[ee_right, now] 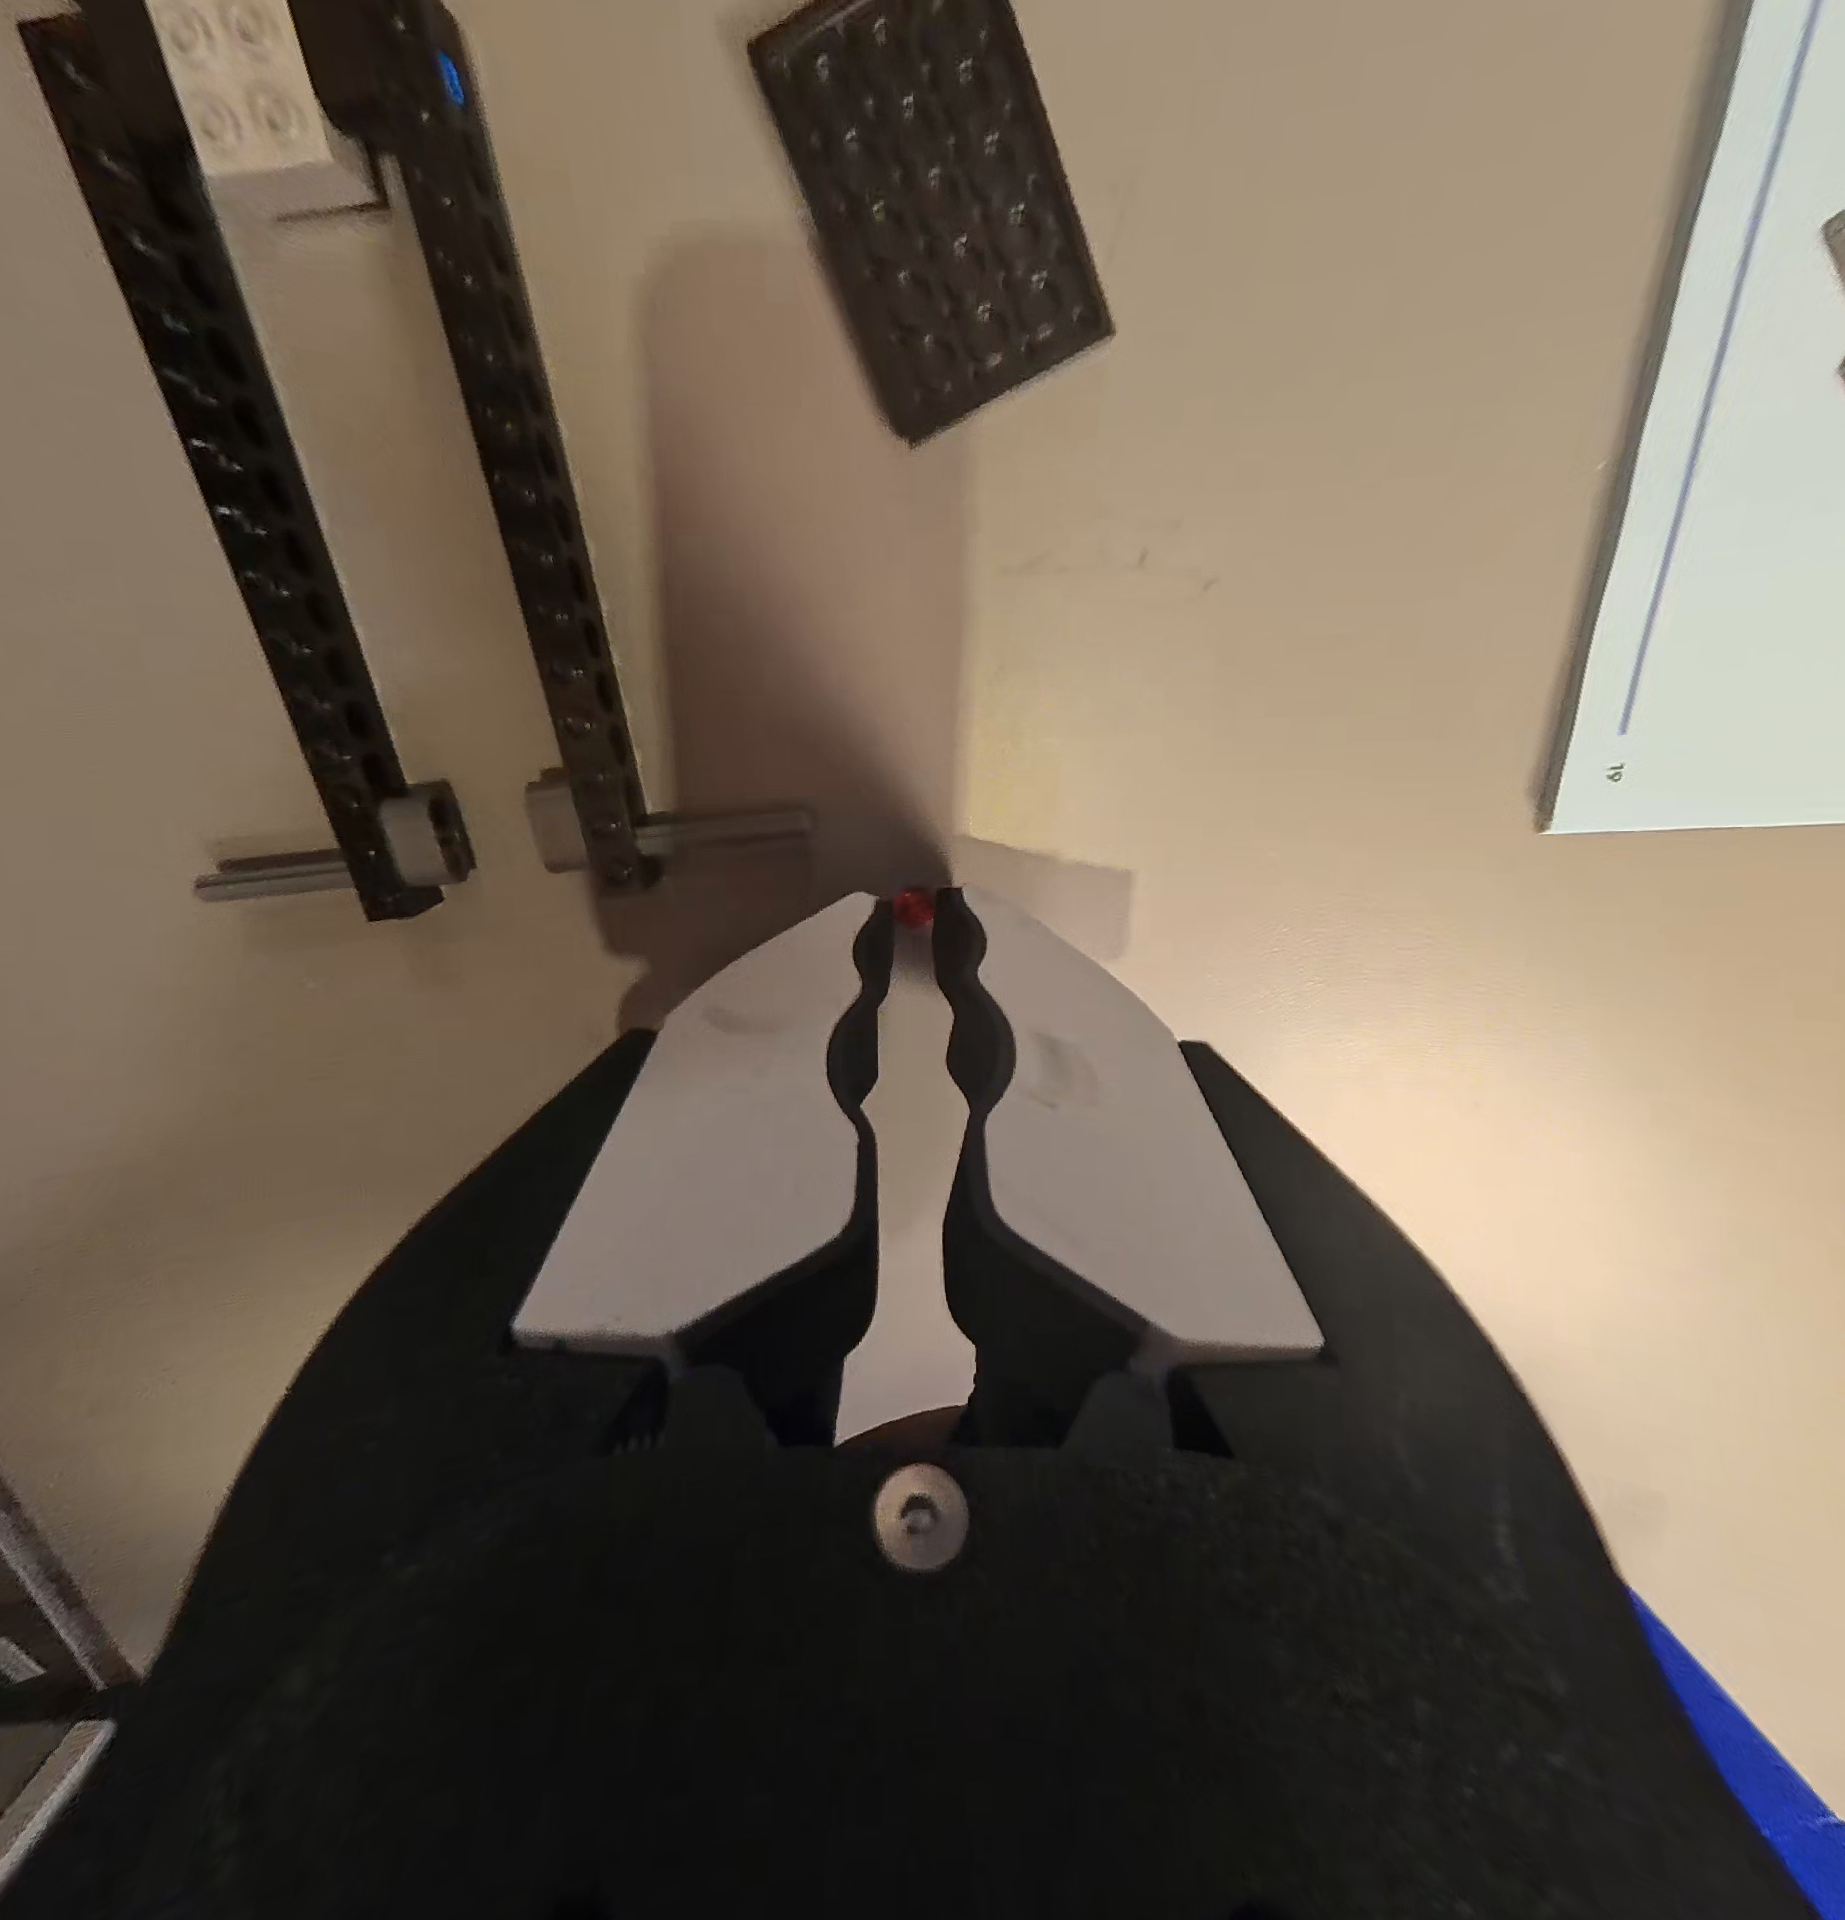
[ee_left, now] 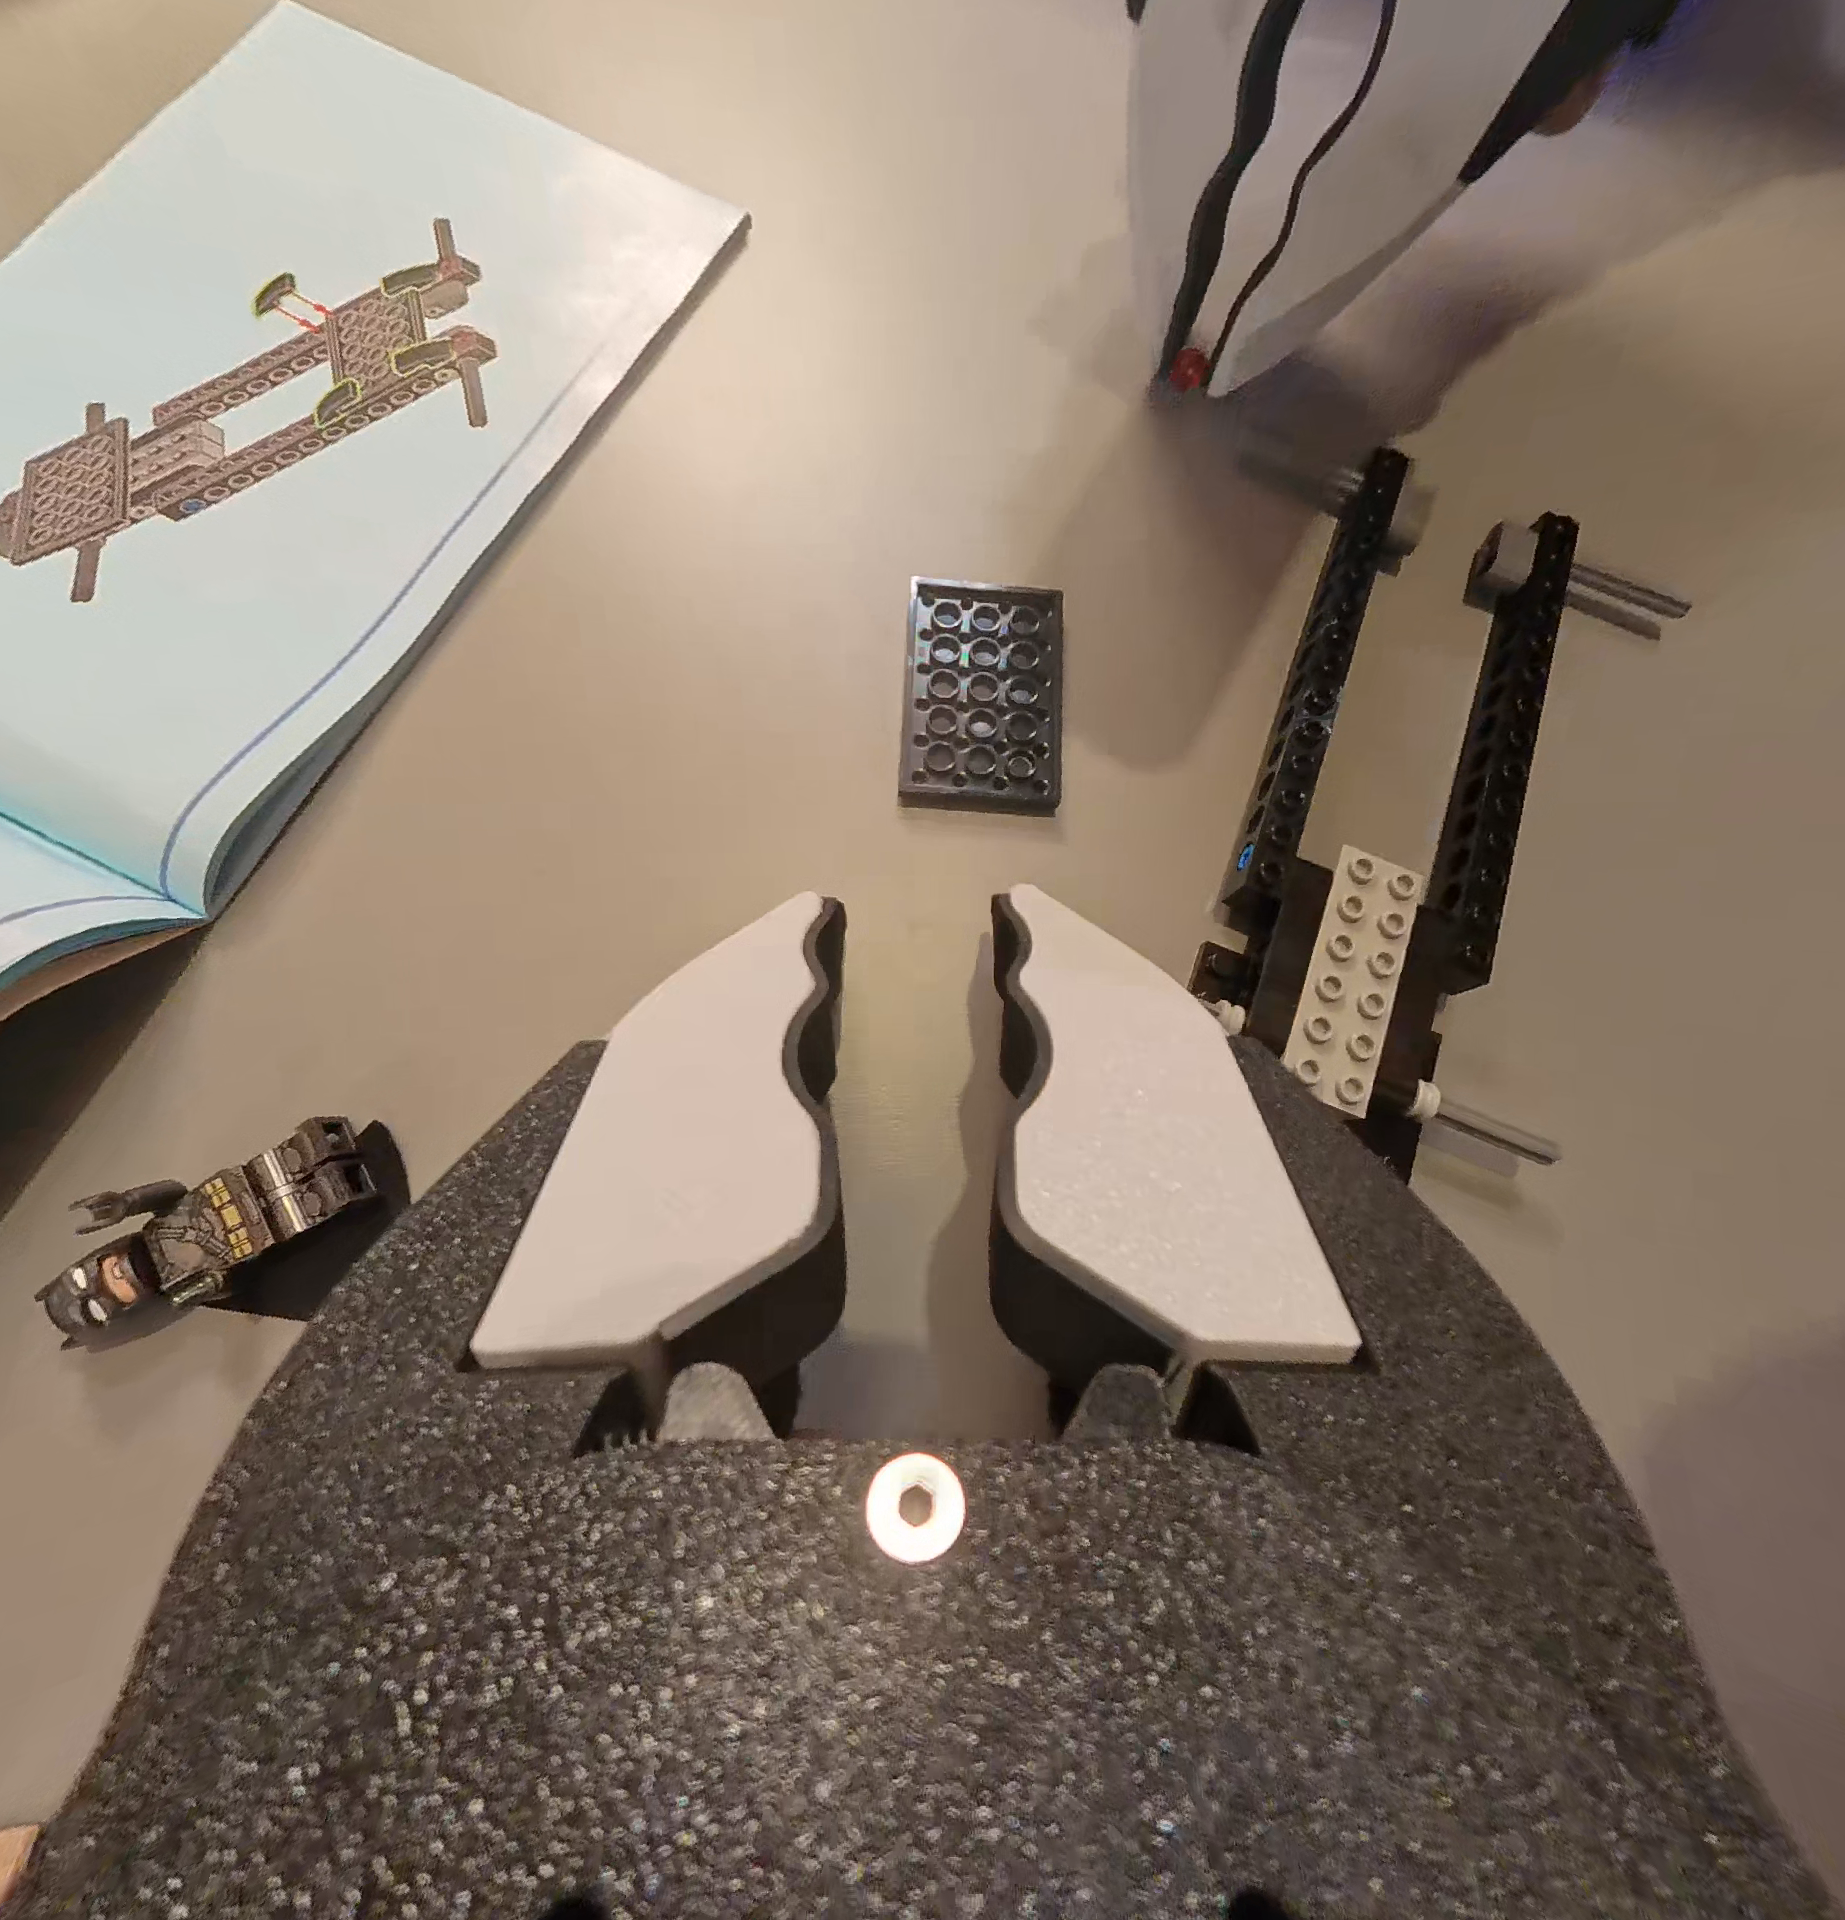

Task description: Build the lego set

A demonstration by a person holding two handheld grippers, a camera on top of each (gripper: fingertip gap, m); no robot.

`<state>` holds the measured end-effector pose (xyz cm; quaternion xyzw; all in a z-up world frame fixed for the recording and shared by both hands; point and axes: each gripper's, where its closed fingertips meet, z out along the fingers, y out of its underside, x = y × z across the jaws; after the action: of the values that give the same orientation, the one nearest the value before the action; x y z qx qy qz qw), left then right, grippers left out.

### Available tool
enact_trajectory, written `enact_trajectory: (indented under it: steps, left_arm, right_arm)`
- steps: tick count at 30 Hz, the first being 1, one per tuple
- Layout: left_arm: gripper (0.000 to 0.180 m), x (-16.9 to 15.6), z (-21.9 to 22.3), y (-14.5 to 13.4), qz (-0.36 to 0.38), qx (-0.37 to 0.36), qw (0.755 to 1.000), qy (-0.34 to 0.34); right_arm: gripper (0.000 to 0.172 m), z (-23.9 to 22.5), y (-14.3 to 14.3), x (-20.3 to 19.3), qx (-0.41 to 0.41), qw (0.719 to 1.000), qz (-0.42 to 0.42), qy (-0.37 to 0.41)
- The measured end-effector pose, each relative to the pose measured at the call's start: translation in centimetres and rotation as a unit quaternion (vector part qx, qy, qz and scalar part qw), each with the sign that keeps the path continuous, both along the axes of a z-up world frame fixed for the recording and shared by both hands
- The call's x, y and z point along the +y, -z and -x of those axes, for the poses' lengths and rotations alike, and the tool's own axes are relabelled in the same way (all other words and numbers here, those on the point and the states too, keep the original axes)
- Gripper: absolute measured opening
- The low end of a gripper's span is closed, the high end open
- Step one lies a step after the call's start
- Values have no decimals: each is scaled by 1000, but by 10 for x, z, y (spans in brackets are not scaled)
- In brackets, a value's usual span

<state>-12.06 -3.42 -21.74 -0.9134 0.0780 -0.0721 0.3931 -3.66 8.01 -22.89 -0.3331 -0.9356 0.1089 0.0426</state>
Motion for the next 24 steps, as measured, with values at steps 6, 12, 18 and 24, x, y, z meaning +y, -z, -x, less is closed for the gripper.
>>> enact_trajectory:
  steps: [6,12,18,24]
  left_arm:
    - [28,0,-1,1,4,0,1000,5]
    - [28,0,0,2,8,-7,1000,0]
    - [28,0,1,1,9,-18,1000,-5]
    - [28,1,3,1,11,-36,999,-9]
  right_arm:
    - [12,-1,0,3,5,1000,10,19]
    - [19,-5,-23,18,28,998,24,41]
    - [21,-24,-90,78,87,990,17,110]
    - [21,-89,-124,178,97,973,-48,203]
